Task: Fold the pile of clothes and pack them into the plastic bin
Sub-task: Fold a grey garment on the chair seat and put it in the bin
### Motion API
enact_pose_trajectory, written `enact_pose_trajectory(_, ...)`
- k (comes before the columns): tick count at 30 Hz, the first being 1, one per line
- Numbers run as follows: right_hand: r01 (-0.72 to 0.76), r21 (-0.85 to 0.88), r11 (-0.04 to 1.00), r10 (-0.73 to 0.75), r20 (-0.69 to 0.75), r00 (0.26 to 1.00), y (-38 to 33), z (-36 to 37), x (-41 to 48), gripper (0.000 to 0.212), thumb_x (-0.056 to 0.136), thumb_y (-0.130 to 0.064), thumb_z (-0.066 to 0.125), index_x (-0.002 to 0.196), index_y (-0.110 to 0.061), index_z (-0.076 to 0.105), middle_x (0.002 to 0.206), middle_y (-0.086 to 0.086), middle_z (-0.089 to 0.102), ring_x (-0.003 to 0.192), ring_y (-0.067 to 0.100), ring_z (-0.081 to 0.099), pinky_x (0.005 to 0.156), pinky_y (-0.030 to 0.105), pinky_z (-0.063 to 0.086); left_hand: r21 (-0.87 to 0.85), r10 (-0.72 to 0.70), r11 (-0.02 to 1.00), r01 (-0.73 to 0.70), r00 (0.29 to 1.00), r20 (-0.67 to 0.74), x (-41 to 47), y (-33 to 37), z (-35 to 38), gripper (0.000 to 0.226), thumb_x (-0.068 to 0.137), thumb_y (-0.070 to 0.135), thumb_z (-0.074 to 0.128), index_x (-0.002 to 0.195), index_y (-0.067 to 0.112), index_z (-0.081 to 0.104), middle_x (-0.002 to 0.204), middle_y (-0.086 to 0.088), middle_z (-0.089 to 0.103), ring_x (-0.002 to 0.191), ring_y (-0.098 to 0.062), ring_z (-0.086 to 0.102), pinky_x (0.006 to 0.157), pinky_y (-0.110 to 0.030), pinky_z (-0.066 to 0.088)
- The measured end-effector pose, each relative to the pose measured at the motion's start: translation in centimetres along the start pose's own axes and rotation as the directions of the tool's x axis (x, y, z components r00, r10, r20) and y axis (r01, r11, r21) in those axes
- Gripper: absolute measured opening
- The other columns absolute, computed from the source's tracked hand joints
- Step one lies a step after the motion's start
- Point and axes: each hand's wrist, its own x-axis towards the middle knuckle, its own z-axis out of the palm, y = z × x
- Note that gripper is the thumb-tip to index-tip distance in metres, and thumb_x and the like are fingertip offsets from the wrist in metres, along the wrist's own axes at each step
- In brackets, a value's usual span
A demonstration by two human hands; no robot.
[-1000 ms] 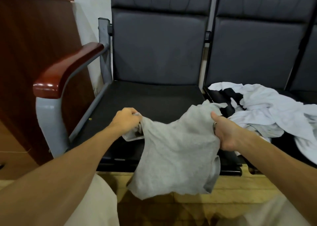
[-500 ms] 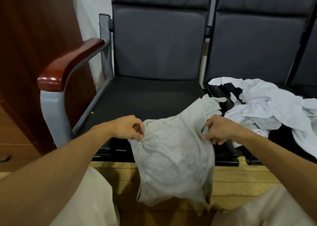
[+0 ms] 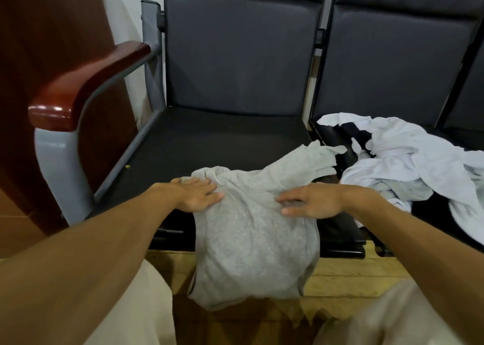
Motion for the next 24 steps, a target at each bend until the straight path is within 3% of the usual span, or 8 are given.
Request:
enact_pose_trajectory(2, -0.027, -0.016, 0.999, 0.028, 0.068, 0.997, 0.2, 0.1, 1.3, 0.062, 0.096, -0.06, 0.034, 0.152, -0.034, 0.023, 0.16, -0.009, 0.017, 0.148, 0.016, 0.014, 0.12, 0.034, 0.01, 0.002, -0.031, 1.0, 0.031, 1.0, -0.003, 0.7, -1.1, -0.1, 0.064, 0.099, 0.059, 0.009, 0.153, 0.027, -0.003, 0.161, 0.008, -0.01, 0.148, -0.014, -0.008, 0.12, -0.047, -0.002)
enact_pose_trajectory(6, -0.015, -0.042, 0.999, 0.017, 0.044, 0.999, 1.3, 0.1, 4.1, 0.06, 0.1, -0.055, 0.027, 0.154, -0.031, 0.014, 0.162, -0.009, 0.003, 0.149, 0.014, -0.002, 0.119, 0.033, 0.0, 0.06, -0.086, 0.994, 0.087, 0.996, -0.033, 2.4, -3.4, -0.5, 0.061, 0.1, 0.054, 0.012, 0.152, 0.029, -0.01, 0.16, 0.008, -0.016, 0.147, -0.014, -0.013, 0.119, -0.047, -0.005)
enact_pose_trajectory(10, 0.007, -0.029, 1.0, -0.008, -0.051, 0.999, 1.8, 0.1, 7.0, 0.059, 0.102, -0.049, 0.03, 0.154, -0.028, 0.013, 0.162, -0.006, -0.001, 0.149, 0.013, -0.003, 0.118, 0.031, -0.002, 0.086, -0.098, 0.99, 0.108, 0.988, -0.117, 4.0, -4.3, -0.8, 0.061, 0.101, 0.052, 0.015, 0.153, 0.029, -0.008, 0.16, 0.007, -0.015, 0.148, -0.014, -0.011, 0.119, -0.045, -0.006)
enact_pose_trajectory(13, 0.056, 0.106, 0.993, -0.043, -0.123, 0.992, 2.1, -0.2, 7.8, 0.051, 0.101, -0.042, 0.04, 0.148, -0.023, 0.035, 0.157, -0.007, 0.026, 0.146, 0.016, 0.022, 0.118, 0.03, 0.014, -0.05, -0.032, 0.999, 0.02, 0.969, -0.246, 4.0, -3.9, -0.4, 0.062, 0.101, 0.045, 0.032, 0.154, 0.027, 0.007, 0.162, 0.005, -0.001, 0.149, -0.015, -0.003, 0.119, -0.043, -0.005)
enact_pose_trajectory(16, 0.145, 0.113, 0.983, -0.103, -0.319, 0.942, 2.5, -1.2, 7.0, 0.021, 0.095, -0.023, 0.056, 0.112, -0.018, 0.068, 0.117, -0.003, 0.065, 0.107, 0.013, 0.058, 0.097, 0.026, 0.044, -0.218, -0.001, 0.971, -0.093, 0.918, -0.397, 2.6, -4.0, -1.4, 0.049, 0.091, 0.032, 0.058, 0.137, 0.031, 0.043, 0.146, 0.005, 0.031, 0.137, -0.017, 0.025, 0.114, -0.038, 0.018)
enact_pose_trajectory(18, 0.158, 0.079, 0.984, -0.117, -0.378, 0.918, 2.9, -1.7, 6.3, 0.015, 0.089, -0.01, 0.061, 0.096, -0.018, 0.071, 0.103, -0.004, 0.069, 0.096, 0.011, 0.061, 0.091, 0.026, 0.048, -0.269, -0.004, 0.953, -0.135, 0.888, -0.459, 1.5, -4.0, -1.7, 0.03, 0.084, 0.02, 0.065, 0.11, 0.031, 0.056, 0.12, 0.005, 0.043, 0.117, -0.014, 0.038, 0.103, -0.033, 0.033)
enact_pose_trajectory(20, 0.153, 0.032, 0.988, -0.136, -0.313, 0.94, 3.3, -2.0, 5.5, 0.026, 0.087, 0.0, 0.058, 0.09, -0.022, 0.072, 0.099, -0.009, 0.069, 0.095, 0.008, 0.062, 0.09, 0.024, 0.049, -0.329, 0.026, 0.926, -0.184, 0.901, -0.432, 0.7, -4.2, -1.5, 0.025, 0.083, 0.01, 0.065, 0.09, 0.033, 0.06, 0.105, 0.006, 0.054, 0.103, -0.012, 0.052, 0.089, -0.024, 0.044)
enact_pose_trajectory(24, 0.134, -0.039, 0.99, -0.138, -0.14, 0.98, 4.1, -1.9, 4.4, 0.043, 0.084, 0.005, 0.056, 0.111, -0.026, 0.068, 0.112, -0.017, 0.061, 0.104, 0.0, 0.053, 0.084, 0.006, 0.039, -0.441, 0.095, 0.874, -0.205, 0.961, -0.26, -0.9, -5.2, -1.0, 0.019, 0.089, 0.01, 0.065, 0.102, 0.023, 0.069, 0.106, 0.014, 0.061, 0.099, 0.0, 0.056, 0.076, 0.0, 0.04)
